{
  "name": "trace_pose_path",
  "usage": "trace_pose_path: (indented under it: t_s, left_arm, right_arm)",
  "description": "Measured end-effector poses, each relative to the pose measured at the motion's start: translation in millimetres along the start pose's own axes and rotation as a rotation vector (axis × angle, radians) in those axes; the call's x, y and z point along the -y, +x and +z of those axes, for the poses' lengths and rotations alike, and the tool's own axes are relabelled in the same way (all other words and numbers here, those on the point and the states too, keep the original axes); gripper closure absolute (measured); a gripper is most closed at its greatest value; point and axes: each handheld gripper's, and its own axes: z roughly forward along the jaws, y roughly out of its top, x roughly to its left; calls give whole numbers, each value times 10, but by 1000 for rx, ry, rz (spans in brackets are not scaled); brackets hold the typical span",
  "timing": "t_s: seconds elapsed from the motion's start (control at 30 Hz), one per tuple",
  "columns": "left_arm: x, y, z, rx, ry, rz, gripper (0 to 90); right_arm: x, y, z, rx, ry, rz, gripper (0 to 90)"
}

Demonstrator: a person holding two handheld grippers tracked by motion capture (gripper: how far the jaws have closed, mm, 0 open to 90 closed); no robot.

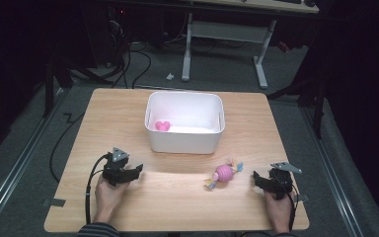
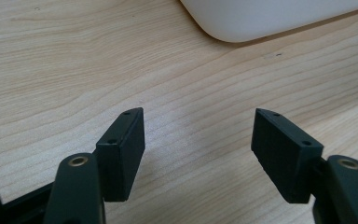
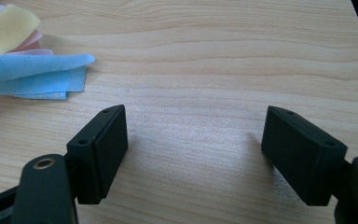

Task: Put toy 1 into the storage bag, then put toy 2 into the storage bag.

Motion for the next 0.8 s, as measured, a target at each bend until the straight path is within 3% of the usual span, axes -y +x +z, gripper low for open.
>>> trace_pose_path:
  t_s: [0.33, 0.47, 0.63, 0.8]
  left_arm:
    - [24, 1, 67, -23, 12, 16, 350]
    - [45, -2, 97, -29, 16, 20, 344]
    - [61, -8, 106, -39, 3, 30, 334]
    - [85, -9, 113, -44, -16, 27, 313]
  right_arm:
    - [-9, -1, 4, -7, 7, 2, 223]
    - [-13, -10, 10, -17, 6, -18, 206]
    - [-17, -8, 19, -54, 10, -52, 176]
    - [-22, 6, -11, -90, 29, -75, 212]
